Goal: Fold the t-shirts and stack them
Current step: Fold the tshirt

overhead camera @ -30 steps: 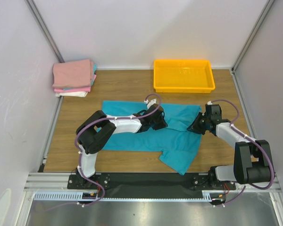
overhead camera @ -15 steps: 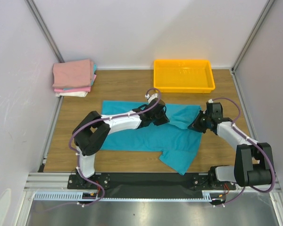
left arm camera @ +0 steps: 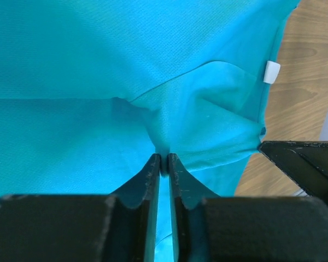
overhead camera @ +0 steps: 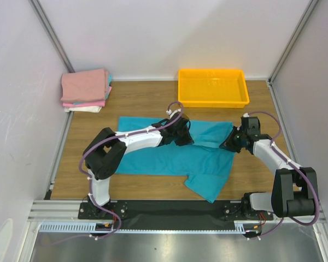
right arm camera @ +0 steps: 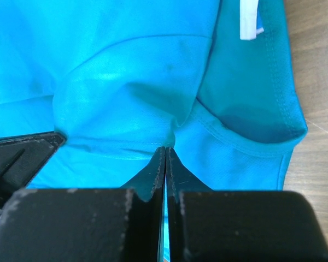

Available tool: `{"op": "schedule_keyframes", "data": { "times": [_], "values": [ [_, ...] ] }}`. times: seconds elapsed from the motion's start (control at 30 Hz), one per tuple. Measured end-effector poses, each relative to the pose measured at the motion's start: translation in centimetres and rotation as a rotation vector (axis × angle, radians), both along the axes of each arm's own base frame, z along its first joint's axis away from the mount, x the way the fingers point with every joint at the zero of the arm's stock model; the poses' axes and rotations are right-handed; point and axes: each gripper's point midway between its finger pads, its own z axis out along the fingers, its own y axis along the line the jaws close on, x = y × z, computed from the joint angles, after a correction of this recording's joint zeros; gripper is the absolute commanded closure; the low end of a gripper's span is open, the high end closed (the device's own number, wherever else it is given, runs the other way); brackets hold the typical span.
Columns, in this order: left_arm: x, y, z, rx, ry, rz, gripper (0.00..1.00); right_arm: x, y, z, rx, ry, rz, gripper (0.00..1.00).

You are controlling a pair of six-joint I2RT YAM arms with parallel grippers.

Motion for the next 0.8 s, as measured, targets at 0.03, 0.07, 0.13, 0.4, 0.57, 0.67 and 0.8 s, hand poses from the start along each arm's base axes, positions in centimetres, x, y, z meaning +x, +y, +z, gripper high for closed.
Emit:
{"op": "schedule_keyframes", "data": {
  "times": [0.03, 0.07, 0.13, 0.4, 0.57, 0.67, 0.8],
  "values": [
    [-0.1, 0.1, 0.0, 0.001, 0.004, -0.003, 0.80, -0.1, 0.0, -0.1, -0.001, 0.005, 0.001, 0.99],
    [-0.2, 0.2, -0.1, 0.004, 0.007, -0.004, 0.80, -0.3, 0.0, -0.2, -0.003, 0.012, 0.003, 0.97],
    [-0.4, 0.5, -0.3, 0.014, 0.012, -0.010, 0.76, -0.5, -0.1, -0.3, -0.007, 0.021, 0.008, 0.92],
    [-1.5, 2.6, -2.1, 0.121, 0.025, -0.046, 0.43, -2.2, -0.2, -1.3, -0.023, 0.088, 0.040, 0.60],
    [-0.8, 4.0, -1.2, 0.171, -0.027, -0.057, 0.32, -3.0, -0.3, -1.4, -0.033, 0.122, 0.062, 0.56],
    [0.0, 3.8, 0.2, 0.141, -0.072, -0.062, 0.32, -2.7, -0.6, -1.2, -0.049, 0.111, 0.050, 0.57],
    [0.8, 2.7, 1.3, 0.076, -0.108, -0.074, 0.33, -2.1, -0.7, -1.2, -0.047, 0.095, 0.036, 0.59]
  ]
}}
